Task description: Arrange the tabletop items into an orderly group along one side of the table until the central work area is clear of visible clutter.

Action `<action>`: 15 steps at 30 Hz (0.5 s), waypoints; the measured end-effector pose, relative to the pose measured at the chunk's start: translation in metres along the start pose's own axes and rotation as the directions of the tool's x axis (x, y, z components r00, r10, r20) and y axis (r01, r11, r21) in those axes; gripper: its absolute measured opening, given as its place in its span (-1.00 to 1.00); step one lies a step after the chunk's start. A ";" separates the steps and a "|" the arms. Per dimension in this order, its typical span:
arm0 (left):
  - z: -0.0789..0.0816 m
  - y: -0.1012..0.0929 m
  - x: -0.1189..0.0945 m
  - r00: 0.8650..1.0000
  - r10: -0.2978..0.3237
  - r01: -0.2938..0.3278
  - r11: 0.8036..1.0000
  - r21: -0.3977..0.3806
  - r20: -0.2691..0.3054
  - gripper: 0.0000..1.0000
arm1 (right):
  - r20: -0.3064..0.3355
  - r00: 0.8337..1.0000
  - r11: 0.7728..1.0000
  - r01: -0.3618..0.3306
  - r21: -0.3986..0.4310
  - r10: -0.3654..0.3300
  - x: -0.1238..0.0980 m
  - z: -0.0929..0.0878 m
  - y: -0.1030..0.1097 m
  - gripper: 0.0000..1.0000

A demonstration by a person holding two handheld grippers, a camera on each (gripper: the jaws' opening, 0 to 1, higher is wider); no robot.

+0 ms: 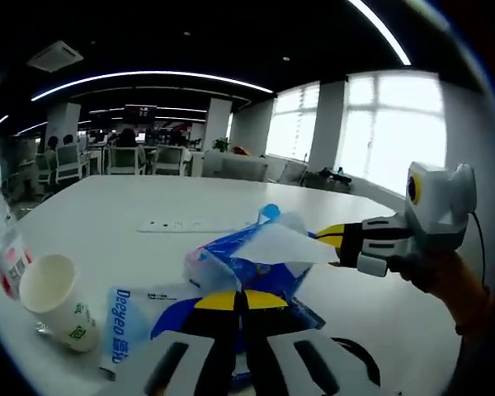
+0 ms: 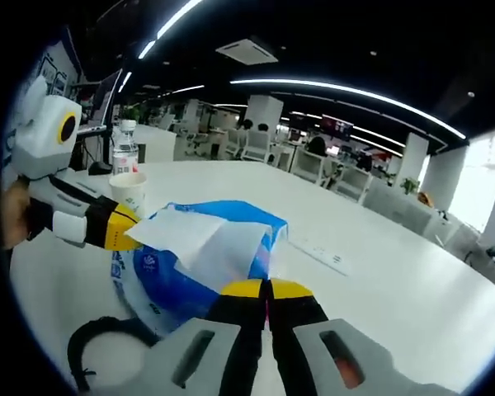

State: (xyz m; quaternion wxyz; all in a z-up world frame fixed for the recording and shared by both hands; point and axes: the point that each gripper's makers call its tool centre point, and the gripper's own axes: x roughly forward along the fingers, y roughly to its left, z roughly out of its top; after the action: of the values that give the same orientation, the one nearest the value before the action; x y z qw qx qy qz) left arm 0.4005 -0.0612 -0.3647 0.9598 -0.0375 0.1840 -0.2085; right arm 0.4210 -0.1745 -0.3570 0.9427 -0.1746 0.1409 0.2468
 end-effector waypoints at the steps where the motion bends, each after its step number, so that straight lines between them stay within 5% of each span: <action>1: 0.000 -0.003 0.000 1.000 -0.005 0.005 1.000 0.003 0.003 -1.00 | 0.000 1.000 1.000 0.005 0.000 -0.005 -0.002 -0.001 -0.002 -1.00; 15: 0.006 -0.048 0.007 0.997 -0.082 0.082 0.996 0.034 -0.005 -1.00 | 0.004 0.997 0.996 0.083 0.019 -0.083 -0.040 -0.013 -0.033 -1.00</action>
State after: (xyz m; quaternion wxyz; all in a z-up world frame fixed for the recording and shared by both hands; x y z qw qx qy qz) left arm 0.3902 -0.1074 -0.3543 0.9506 -0.0282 0.1805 -0.2509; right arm 0.4022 -0.2231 -0.3465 0.9541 -0.1705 0.1334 0.2067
